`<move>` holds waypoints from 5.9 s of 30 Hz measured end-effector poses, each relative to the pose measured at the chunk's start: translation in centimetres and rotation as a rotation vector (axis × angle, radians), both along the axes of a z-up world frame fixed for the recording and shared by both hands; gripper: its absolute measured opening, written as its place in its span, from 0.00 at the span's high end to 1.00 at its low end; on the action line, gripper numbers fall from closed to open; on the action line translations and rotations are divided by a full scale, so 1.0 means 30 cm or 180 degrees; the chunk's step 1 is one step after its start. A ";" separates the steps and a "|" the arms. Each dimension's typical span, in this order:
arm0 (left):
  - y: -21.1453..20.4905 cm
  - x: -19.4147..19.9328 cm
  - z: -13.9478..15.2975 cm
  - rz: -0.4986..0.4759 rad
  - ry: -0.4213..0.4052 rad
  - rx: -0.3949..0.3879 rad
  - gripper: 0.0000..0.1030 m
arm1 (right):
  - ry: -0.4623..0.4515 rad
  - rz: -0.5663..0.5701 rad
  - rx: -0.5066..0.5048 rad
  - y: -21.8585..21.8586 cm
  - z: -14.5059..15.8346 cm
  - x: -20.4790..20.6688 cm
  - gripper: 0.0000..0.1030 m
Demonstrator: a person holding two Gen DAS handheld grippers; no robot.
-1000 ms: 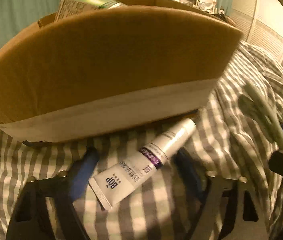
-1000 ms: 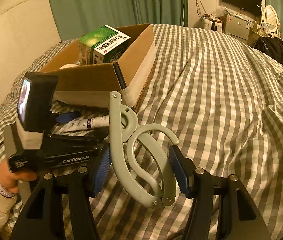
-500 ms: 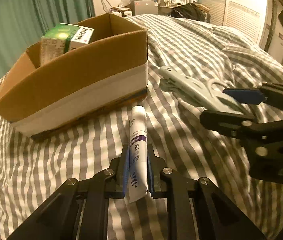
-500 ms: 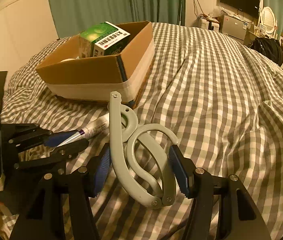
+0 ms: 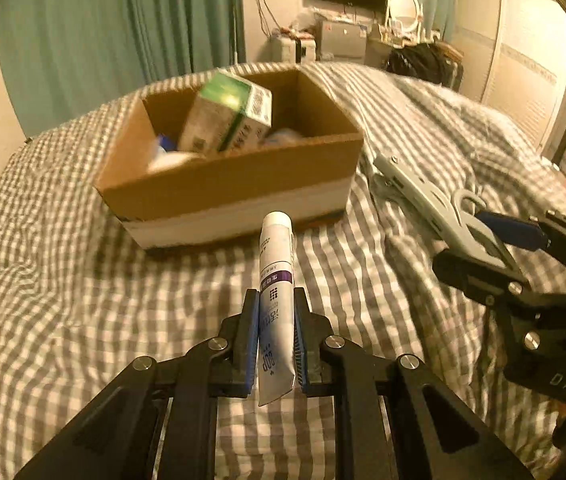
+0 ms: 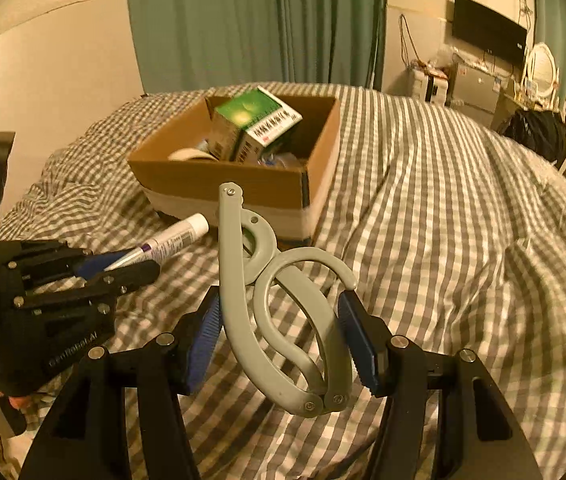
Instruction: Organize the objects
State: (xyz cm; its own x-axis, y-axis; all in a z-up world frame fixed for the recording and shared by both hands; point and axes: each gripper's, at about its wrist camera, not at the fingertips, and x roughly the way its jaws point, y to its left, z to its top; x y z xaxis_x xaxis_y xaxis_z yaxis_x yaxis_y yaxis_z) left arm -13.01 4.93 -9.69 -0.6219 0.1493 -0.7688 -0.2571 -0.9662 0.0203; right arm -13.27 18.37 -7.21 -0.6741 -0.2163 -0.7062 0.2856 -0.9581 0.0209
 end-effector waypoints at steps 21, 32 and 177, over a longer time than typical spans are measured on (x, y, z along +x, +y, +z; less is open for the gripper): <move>-0.134 -0.189 0.379 0.0371 0.0774 0.0110 0.86 | 0.0735 0.0184 0.0008 -0.129 0.404 -0.214 0.44; -0.132 -0.456 0.284 0.0479 0.0602 0.0109 0.86 | 0.0473 0.0049 -0.0038 -0.140 0.299 -0.582 0.44; -0.135 0.181 0.336 0.0754 0.1405 -0.0088 0.00 | 0.1244 -0.0717 -0.0195 0.101 0.277 0.176 0.00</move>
